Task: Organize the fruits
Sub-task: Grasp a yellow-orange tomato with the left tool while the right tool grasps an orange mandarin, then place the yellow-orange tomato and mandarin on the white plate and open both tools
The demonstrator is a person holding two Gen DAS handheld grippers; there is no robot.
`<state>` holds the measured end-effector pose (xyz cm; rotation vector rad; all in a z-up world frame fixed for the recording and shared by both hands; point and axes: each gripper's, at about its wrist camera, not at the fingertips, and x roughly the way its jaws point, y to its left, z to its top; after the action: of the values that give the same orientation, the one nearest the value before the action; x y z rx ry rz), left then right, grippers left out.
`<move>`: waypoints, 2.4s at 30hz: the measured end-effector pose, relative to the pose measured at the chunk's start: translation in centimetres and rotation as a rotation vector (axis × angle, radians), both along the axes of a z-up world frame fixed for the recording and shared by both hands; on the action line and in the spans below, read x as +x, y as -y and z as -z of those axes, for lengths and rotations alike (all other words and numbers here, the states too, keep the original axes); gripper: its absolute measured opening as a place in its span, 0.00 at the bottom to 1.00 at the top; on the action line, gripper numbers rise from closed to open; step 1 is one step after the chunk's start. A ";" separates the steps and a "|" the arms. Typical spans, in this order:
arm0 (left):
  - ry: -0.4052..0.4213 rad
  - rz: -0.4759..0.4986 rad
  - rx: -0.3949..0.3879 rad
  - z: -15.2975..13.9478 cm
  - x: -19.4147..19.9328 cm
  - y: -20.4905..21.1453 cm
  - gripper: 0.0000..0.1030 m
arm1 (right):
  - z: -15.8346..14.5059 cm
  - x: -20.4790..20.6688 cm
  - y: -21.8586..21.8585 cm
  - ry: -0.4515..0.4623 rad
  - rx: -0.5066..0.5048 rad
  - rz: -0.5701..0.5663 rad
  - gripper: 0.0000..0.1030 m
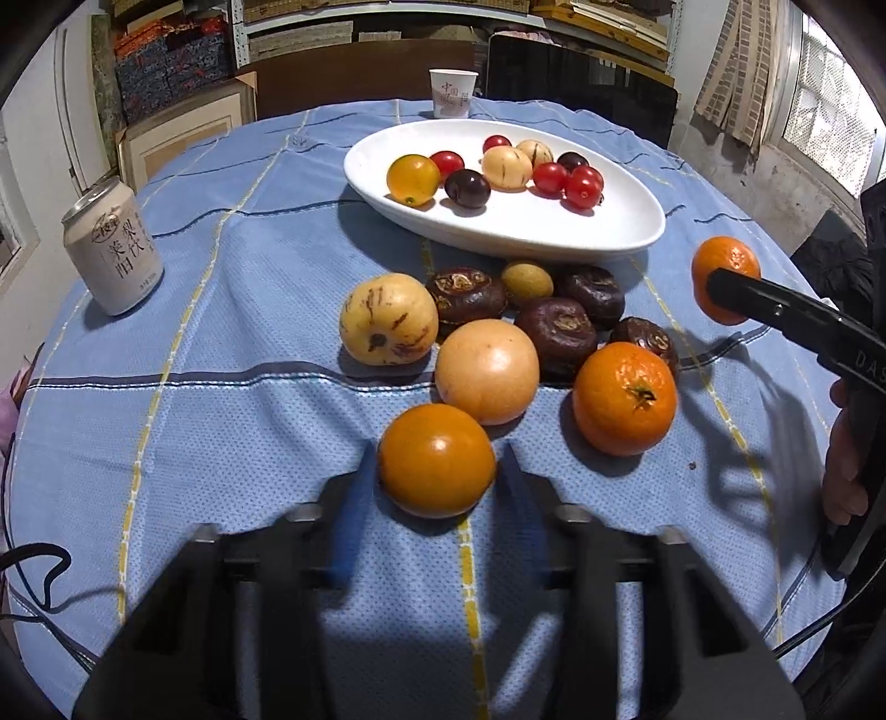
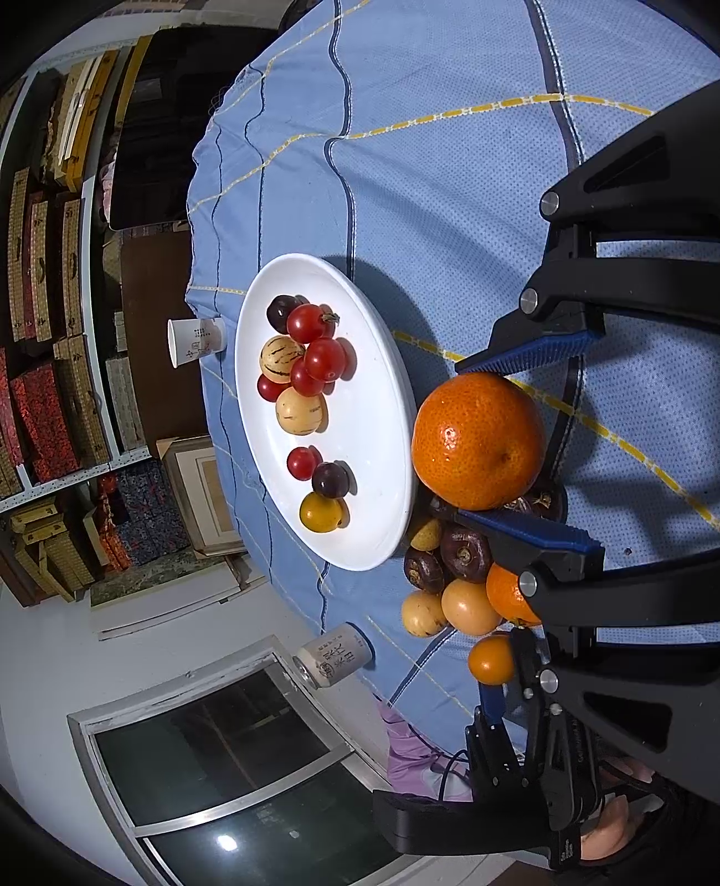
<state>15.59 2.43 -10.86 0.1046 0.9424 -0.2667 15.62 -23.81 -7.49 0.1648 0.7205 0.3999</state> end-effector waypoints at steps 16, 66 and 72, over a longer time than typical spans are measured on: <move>0.077 -0.043 0.005 -1.2 -0.8 -0.5 0.37 | 0.1 0.0 0.1 -0.001 0.000 0.010 0.46; 0.100 -0.041 -0.071 -7.7 19.7 4.5 0.78 | -4.9 9.4 -3.3 0.085 -0.242 0.001 0.57; 0.152 -0.034 -0.077 -9.5 13.8 2.2 0.87 | -6.1 3.9 -3.2 0.118 -0.243 -0.062 0.57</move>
<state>29.39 0.26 -1.32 0.0371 0.7811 -0.2601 19.57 -20.56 -1.37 -0.1095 0.6531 0.3748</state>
